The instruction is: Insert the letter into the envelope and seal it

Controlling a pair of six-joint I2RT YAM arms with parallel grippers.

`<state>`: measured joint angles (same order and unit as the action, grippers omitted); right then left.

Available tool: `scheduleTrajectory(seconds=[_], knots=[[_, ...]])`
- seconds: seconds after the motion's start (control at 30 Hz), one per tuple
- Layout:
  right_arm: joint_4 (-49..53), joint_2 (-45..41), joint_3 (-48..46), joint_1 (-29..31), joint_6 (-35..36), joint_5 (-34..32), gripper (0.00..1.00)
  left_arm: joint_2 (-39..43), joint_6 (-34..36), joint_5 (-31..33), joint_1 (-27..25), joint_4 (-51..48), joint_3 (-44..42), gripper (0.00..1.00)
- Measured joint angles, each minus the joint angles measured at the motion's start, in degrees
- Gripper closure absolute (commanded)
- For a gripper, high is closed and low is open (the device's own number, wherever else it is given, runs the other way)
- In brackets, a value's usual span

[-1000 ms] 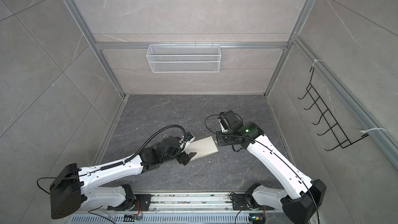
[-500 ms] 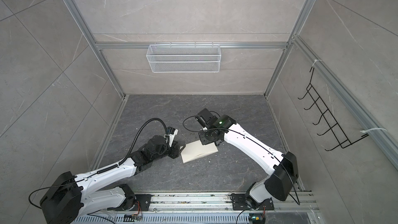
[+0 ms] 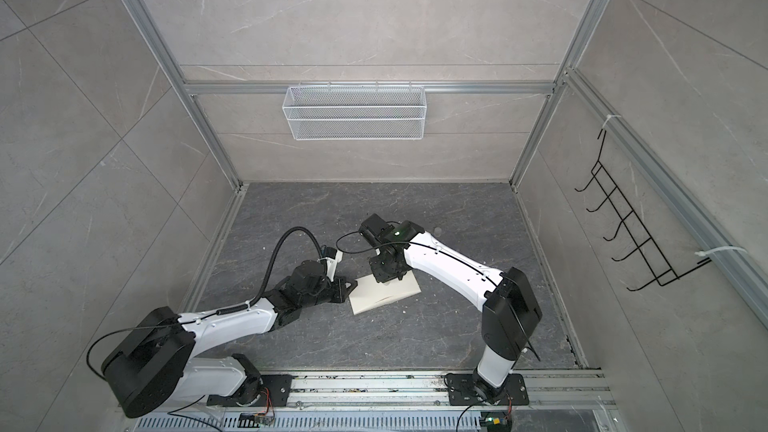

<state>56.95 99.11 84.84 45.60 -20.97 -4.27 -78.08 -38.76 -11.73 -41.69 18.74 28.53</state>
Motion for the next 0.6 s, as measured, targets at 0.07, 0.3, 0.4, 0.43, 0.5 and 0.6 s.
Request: scheduleTrajectory(seconds=[0.07, 0.3, 0.4, 0.43, 0.5, 0.6], knots=[[-0.3, 1.2, 0.2, 0.1, 0.0, 0.3, 1.0, -2.6, -1.6, -1.0, 0.0, 0.7, 0.3, 1.0], [-1.6, 4.7, 0.7, 0.4, -0.2, 0.7, 1.0, -11.6, -6.4, -4.0, 0.0, 1.9, 2.4, 1.0], [-1.8, 5.8, 1.0, 0.6, -0.3, 0.8, 1.0, -13.7, -7.5, -4.1, 0.0, 2.1, 2.9, 1.0], [-1.9, 6.1, 1.2, 0.6, -0.3, 0.9, 1.0, -14.2, -7.7, -4.1, 0.0, 2.1, 2.9, 1.0], [-2.1, 6.6, 1.6, 0.7, -0.3, 0.9, 1.0, -14.5, -8.0, -4.3, 0.0, 2.1, 3.0, 1.0], [-2.3, 7.3, 1.9, 1.0, -0.3, 0.9, 1.0, -14.6, -8.2, -4.2, 0.0, 2.1, 3.1, 1.0]])
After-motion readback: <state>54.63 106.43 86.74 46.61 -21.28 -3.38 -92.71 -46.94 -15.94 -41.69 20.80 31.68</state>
